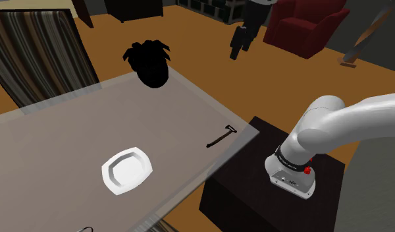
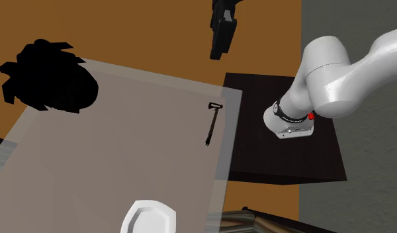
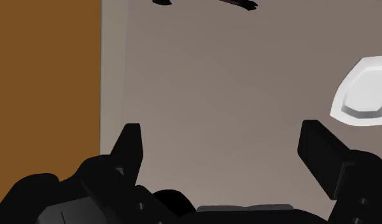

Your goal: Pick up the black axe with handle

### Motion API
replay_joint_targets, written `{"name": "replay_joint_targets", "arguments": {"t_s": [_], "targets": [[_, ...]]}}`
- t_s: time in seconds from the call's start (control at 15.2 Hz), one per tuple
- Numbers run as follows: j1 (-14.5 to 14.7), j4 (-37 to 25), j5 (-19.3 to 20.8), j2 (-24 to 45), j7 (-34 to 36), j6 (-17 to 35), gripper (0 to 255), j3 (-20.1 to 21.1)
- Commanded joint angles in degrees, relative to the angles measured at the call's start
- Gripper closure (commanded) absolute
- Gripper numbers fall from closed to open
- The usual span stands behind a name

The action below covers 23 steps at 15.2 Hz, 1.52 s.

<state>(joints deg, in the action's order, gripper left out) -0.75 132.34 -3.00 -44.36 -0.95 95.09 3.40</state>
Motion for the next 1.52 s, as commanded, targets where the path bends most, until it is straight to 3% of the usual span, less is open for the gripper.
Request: {"name": "replay_joint_targets", "arguments": {"t_s": [0.0, 0.79, 1.45], "targets": [[0.0, 0.0, 0.0, 0.0, 0.0, 0.0, 0, 0.0], [8.5, 18.2, 3.8, 5.2, -21.8, 17.7, 0, -1.3], [13.2, 30.0, 9.6, 16.4, -38.4, 36.4, 0, -2.4]]}}
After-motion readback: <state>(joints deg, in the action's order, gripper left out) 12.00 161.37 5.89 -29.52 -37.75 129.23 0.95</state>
